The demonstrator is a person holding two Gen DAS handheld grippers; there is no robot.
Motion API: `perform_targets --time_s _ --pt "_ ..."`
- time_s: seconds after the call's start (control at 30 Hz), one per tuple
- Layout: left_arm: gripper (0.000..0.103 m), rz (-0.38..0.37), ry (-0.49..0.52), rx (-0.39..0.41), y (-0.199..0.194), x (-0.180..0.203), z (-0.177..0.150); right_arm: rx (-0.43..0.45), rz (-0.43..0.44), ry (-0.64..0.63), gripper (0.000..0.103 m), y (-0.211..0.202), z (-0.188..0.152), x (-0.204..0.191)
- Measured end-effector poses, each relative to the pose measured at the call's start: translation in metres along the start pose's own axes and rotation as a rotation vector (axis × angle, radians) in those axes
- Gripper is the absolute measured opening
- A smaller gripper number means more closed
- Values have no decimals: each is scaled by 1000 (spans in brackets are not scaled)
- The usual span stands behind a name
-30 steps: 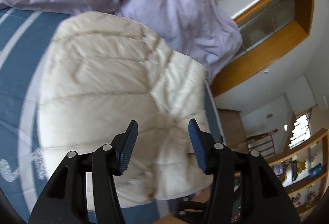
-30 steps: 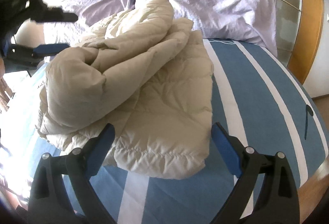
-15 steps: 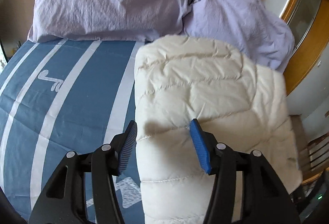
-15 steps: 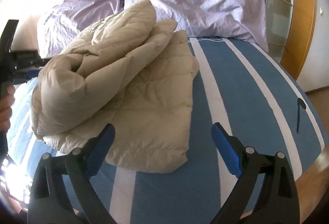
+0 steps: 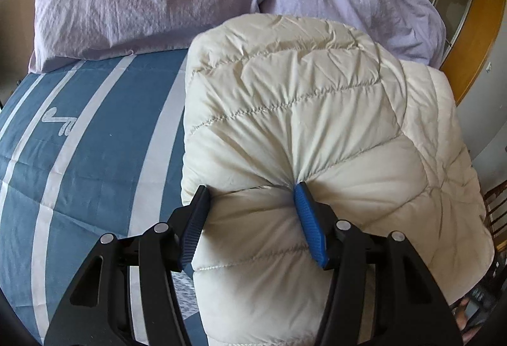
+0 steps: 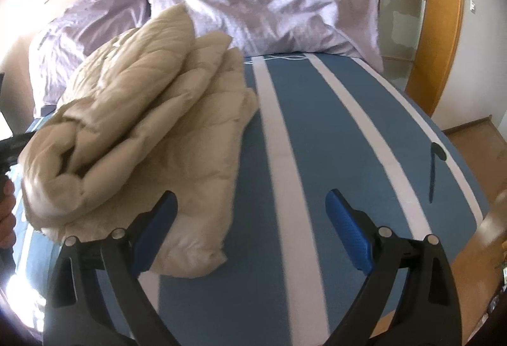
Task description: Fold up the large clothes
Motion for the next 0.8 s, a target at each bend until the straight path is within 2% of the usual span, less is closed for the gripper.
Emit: perform_targets --time_s 0.23,0.4,0.67,0.8 --pt "57 -23 17 -8 4 3 -11 18 -51 13 93 -1 17 19" --pt "57 -26 19 2 6 5 -15 59 -57 -2 92 -5 45 22" --pt "57 -12 28 22 8 11 -18 156 43 -67 80 -14 109 -2" --pt "57 -1 47 34 10 16 -19 180 92 -114 68 -9 135 -23"
Point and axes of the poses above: each gripper's, at about its wrist camera, not at the fingertips, and y roughly the way its jaws point, x to its right, z to its top, the point moved 1 cm from there along y, roughly the way its jaws point, and after that the axes turned 15 degrees about -y, right-handed, at the moved point
